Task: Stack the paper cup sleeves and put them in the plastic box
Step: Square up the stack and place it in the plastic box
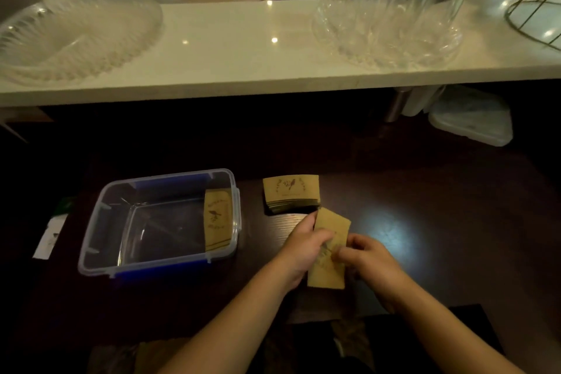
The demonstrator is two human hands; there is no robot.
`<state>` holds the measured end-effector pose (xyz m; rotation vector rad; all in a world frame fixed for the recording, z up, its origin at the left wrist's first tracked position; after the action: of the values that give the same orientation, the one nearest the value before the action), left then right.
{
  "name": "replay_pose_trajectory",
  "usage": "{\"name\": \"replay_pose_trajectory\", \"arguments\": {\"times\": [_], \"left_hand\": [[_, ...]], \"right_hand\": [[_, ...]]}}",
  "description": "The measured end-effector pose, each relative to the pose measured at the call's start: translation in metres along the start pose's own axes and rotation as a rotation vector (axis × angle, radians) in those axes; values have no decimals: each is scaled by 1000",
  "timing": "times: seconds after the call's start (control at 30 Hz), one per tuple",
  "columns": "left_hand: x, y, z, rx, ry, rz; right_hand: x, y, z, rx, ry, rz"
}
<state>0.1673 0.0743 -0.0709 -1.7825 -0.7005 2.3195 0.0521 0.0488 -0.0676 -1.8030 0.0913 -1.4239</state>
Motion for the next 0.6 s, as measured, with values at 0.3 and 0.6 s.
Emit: {"name": "replay_pose_trajectory", "arguments": {"times": [0.3, 0.6], "left_hand": [[-9, -5, -49, -22, 61, -53], [-55, 33, -112, -349, -15, 31]], "right_hand": [[14, 17, 24, 5, 354, 38], [70, 63, 31, -122, 354, 2]]}}
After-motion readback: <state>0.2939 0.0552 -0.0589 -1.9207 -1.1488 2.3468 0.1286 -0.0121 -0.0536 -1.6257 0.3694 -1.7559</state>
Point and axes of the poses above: each hand's wrist, its own y-axis towards the middle knuckle, its own z-axis out of the palm, x = y × z, the point moved 9 cm from there along y, towards the middle knuckle, and after that the axes turned 3 degrees about z, right-handed, at the moved point
